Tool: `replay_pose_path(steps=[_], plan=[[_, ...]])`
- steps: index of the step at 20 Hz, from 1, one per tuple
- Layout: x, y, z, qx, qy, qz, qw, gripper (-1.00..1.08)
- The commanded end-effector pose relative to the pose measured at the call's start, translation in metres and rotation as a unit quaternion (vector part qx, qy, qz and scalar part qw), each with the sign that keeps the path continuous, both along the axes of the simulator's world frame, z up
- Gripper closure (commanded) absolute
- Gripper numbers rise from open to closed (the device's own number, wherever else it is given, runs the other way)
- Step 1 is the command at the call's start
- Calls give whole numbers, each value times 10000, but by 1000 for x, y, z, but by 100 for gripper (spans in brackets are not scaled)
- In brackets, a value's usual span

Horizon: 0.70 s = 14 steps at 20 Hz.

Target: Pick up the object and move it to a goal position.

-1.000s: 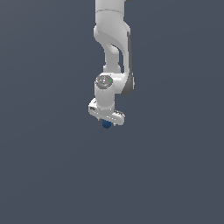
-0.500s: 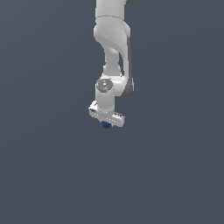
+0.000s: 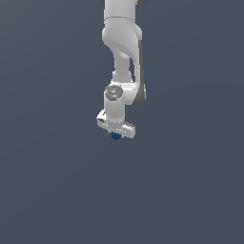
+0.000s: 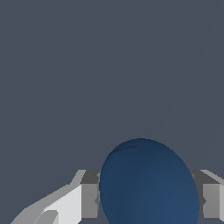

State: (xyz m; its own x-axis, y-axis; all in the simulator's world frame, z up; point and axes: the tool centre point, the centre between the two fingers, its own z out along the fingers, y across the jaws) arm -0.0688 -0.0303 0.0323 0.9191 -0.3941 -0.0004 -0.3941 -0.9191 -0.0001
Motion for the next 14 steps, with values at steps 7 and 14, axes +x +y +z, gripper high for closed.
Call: replay_pose_path(steps=[7,14], plan=[[-1,10,25,0,-6,2,10000,108],[-5,29,74,-1,-4,-3,10000,108]])
